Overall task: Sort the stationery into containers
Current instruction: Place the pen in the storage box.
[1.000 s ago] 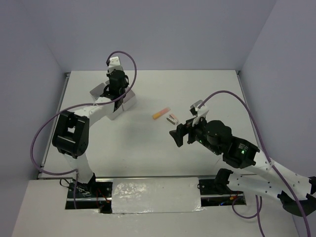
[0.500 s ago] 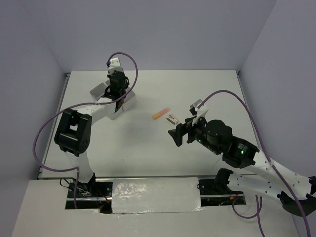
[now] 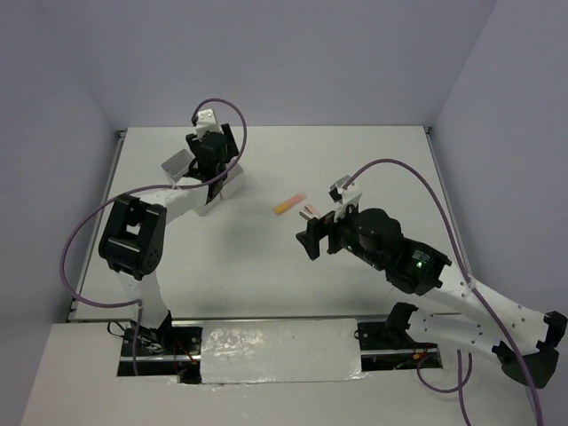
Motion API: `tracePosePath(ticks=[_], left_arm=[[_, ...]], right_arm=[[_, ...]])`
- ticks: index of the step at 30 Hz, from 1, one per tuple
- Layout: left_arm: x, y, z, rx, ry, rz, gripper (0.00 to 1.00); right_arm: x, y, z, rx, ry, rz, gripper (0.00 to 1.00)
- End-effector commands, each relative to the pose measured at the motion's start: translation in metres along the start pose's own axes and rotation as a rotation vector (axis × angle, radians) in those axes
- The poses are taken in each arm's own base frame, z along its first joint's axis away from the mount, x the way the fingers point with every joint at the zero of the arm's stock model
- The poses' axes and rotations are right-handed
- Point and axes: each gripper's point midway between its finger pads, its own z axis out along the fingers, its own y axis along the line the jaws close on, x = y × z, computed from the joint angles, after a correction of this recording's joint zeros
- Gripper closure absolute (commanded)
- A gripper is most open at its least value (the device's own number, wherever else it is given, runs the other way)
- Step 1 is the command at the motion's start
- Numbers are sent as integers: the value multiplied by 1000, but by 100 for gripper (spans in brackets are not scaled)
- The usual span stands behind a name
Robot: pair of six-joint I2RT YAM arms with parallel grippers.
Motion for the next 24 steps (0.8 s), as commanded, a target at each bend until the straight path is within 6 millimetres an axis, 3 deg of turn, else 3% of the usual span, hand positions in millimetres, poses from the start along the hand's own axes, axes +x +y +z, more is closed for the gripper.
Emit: tracePosePath(ticks=[1, 2, 3, 4, 5, 6, 8, 9, 10, 12, 17, 19, 24], left_arm=[[-58, -10, -20, 49, -75, -124, 17], [-53, -6, -27, 38, -22, -107, 16], [-79, -10, -37, 44, -36, -153, 13], [-85, -8, -44, 35, -11, -163, 12], [-71, -1, -55, 7, 81, -149, 11], [-92, -1, -69, 24, 75, -170, 10], [-85, 11, -102, 23, 167, -170, 8], [-84, 14, -115, 37, 185, -172, 8], [-78, 17, -127, 56, 215, -178, 8], [-74, 33, -163, 83, 236, -198, 8], [-62, 53, -245, 245, 258, -239, 8], [-67, 66, -267, 265, 238, -223, 8], [-68, 100, -292, 208, 235, -91, 4]], right_arm=[[-23, -5, 15, -21, -33, 140, 0], [-21, -33, 29, 59, -5, 201, 0], [-16, -44, 35, 103, 28, 279, 0], [-28, -55, 40, 150, 27, 313, 0], [-16, -80, 59, 271, 84, 337, 0], [-6, -90, 63, 346, 136, 378, 0], [-6, -108, 91, 460, 168, 401, 0], [-21, -105, 101, 458, 141, 439, 0], [-6, -110, 121, 485, 195, 451, 0], [-7, -116, 150, 541, 219, 504, 0], [3, -133, 185, 709, 241, 675, 2], [11, -136, 196, 746, 236, 741, 6], [39, -148, 213, 898, 202, 851, 10]])
